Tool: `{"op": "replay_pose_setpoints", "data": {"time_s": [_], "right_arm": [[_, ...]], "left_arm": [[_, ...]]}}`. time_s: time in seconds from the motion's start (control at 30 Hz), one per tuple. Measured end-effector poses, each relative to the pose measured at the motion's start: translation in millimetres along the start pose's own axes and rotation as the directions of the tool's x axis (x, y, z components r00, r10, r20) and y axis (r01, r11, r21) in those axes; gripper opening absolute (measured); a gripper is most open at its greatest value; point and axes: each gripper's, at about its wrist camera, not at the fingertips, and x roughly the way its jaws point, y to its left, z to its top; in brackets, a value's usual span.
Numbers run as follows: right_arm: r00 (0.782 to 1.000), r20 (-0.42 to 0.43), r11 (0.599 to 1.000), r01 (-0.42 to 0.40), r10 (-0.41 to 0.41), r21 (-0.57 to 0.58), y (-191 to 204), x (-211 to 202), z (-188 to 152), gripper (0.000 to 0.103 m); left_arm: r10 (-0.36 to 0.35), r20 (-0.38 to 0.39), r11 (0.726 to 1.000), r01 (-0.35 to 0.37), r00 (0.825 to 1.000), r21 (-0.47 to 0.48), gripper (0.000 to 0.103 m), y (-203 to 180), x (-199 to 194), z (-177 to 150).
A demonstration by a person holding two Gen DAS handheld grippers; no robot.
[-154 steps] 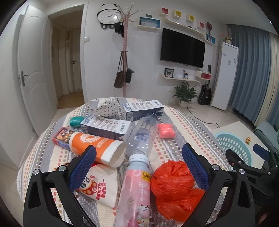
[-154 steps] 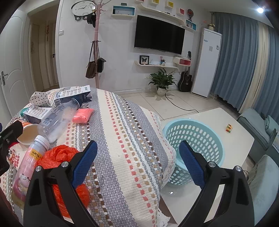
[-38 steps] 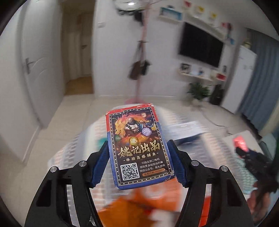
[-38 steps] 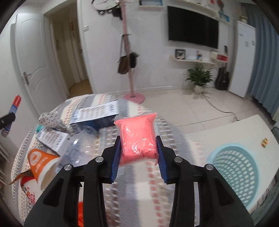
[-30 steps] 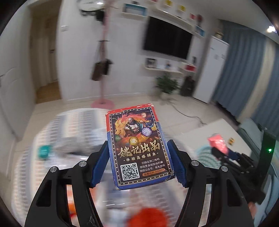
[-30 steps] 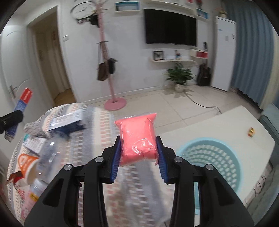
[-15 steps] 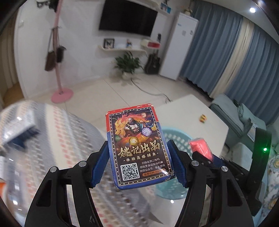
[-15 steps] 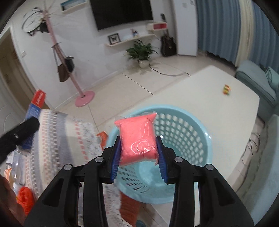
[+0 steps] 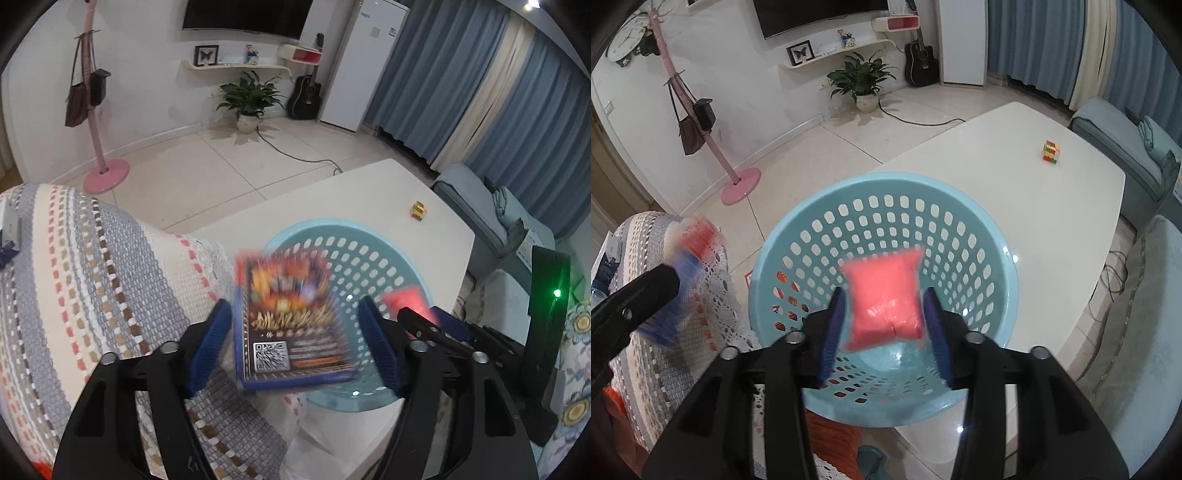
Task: Collect trash
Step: 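Carry both items over the blue basket and open both tools to drop them, then grasp the red plastic bag with the right tool while the left grasps the orange wrapper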
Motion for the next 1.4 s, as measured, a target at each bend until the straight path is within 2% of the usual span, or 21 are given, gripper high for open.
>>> {"op": "replay_pose_setpoints", "data": {"time_s": [0.1, 0.37, 0.53, 0.63, 0.83, 0.9, 1.0, 1.13, 1.27, 1.4], "right_arm": [[0.999, 0.016, 0.999, 0.033, -0.033, -0.005, 0.0, -1.5, 0.3, 0.052], [0.999, 0.045, 1.0, 0.016, -0.015, -0.025, 11.6, -19.3, -4.3, 0.053], [0.992, 0.114, 0.997, -0.041, 0.048, -0.063, 38.0, -52.1, -9.8, 0.053], [0.981, 0.164, 0.991, -0.092, 0.108, -0.1, 60.3, -76.0, -16.3, 0.059], [0.942, 0.229, 0.956, -0.194, 0.244, -0.22, 114.4, -122.9, -39.9, 0.062], [0.931, 0.236, 0.942, -0.218, 0.279, -0.254, 130.7, -134.1, -50.2, 0.067], [0.908, 0.22, 0.908, -0.281, 0.357, -0.311, 156.9, -148.2, -72.2, 0.069], [0.883, 0.168, 0.851, -0.347, 0.438, -0.393, 194.7, -158.9, -105.6, 0.07], [0.873, 0.112, 0.795, -0.371, 0.474, -0.48, 230.2, -160.9, -142.3, 0.074], [0.882, 0.039, 0.767, -0.386, 0.47, -0.513, 254.8, -149.8, -170.5, 0.074]], "left_arm": [[0.0, 0.009, 1.0, 0.0, 1.0, 0.009, 0.077, -5.3, -0.8, 5.6], [-0.005, 0.061, 1.0, 0.005, 0.998, 0.008, 0.078, 7.2, -37.4, 0.6], [0.001, 0.132, 1.0, -0.001, 0.991, -0.004, 0.078, 22.9, -80.6, -10.7], [0.018, 0.182, 1.0, -0.013, 0.983, -0.024, 0.078, 36.8, -113.5, -18.5], [0.117, 0.274, 0.992, -0.099, 0.955, -0.081, 0.081, 78.6, -183.0, -43.4], [0.174, 0.298, 0.982, -0.146, 0.939, -0.116, 0.082, 98.2, -207.3, -58.2], [0.237, 0.308, 0.968, -0.196, 0.921, -0.16, 0.082, 123.2, -234.8, -79.3], [0.34, 0.313, 0.933, -0.274, 0.887, -0.235, 0.083, 162.3, -273.7, -118.3], [0.399, 0.301, 0.904, -0.316, 0.866, -0.287, 0.083, 192.4, -300.0, -154.3], [0.43, 0.282, 0.886, -0.341, 0.858, -0.314, 0.083, 218.0, -312.6, -190.2]]}}
